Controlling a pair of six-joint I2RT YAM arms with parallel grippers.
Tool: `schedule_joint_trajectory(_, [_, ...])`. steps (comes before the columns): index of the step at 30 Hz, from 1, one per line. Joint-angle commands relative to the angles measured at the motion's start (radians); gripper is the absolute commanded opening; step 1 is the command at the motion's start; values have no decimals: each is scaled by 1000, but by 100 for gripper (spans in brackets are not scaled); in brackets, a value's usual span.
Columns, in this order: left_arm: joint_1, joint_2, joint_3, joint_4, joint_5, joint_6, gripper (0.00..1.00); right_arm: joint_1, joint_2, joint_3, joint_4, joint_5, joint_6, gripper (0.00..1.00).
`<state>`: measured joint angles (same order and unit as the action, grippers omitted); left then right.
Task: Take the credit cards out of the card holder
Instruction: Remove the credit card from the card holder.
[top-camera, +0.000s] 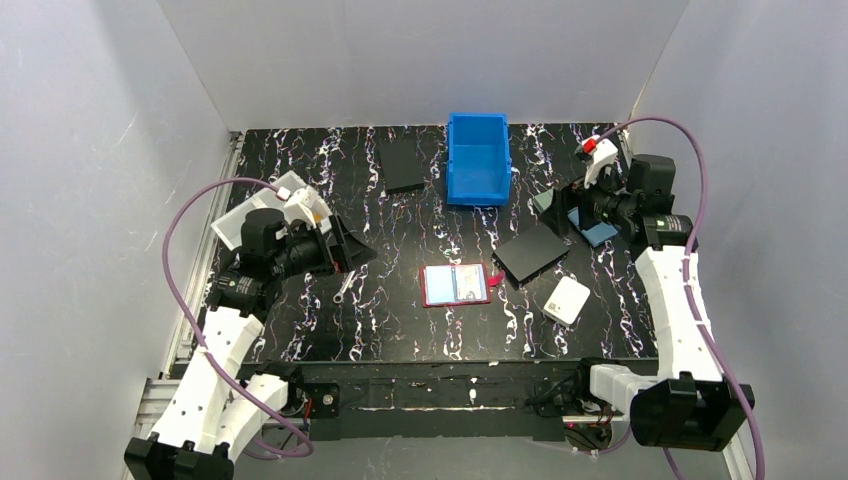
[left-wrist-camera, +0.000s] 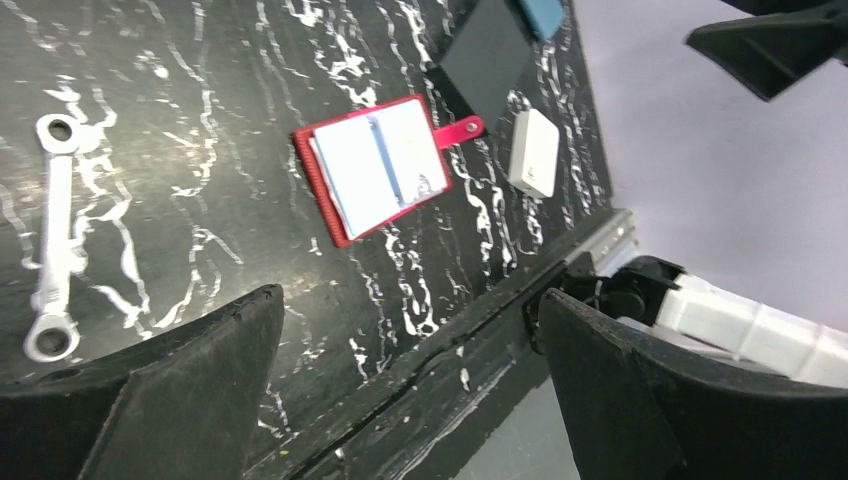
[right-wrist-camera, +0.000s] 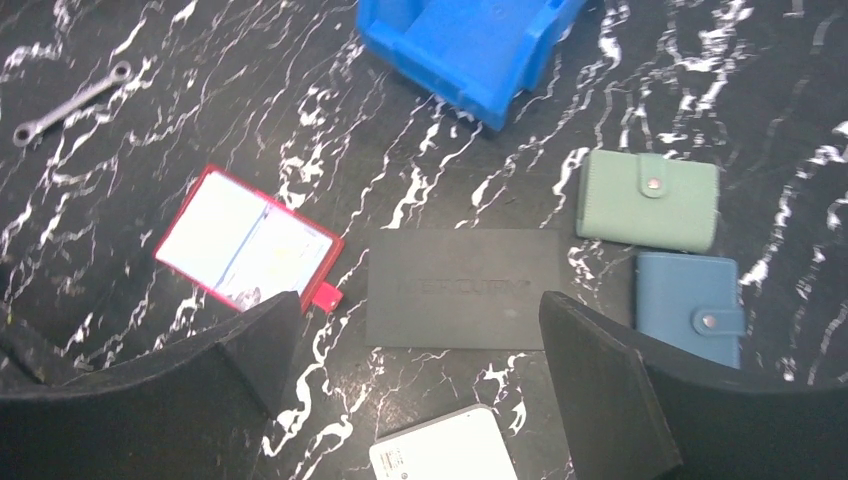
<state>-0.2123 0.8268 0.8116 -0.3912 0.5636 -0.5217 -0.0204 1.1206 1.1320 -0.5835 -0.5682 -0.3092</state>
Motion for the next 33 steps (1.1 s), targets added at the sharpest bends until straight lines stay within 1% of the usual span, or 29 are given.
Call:
schedule_joint_trajectory(1, [-3,-6,91,-128,-130,53,98,-4,-69,9,90,125,138,98])
schedule_joint_trajectory(5, [-2,8,121,-157,-143,50,98,-4,-63,26,105,208,253,98])
schedule_joint_trajectory(9, [-1,-30,126,-147,-177,32,98,-6,-77,16,128,252,333,98])
schedule_joint_trajectory(14, [0,-64,117,-148,-199,16,98,-6,-85,7,139,255,355,98])
schedule_joint_trajectory(24, [1,-72,105,-147,-168,17,98,-18,-82,-6,161,233,382,98])
schedule_joint_trajectory(33, [1,-92,87,-115,-134,-4,98,-27,-82,-7,165,182,404,98])
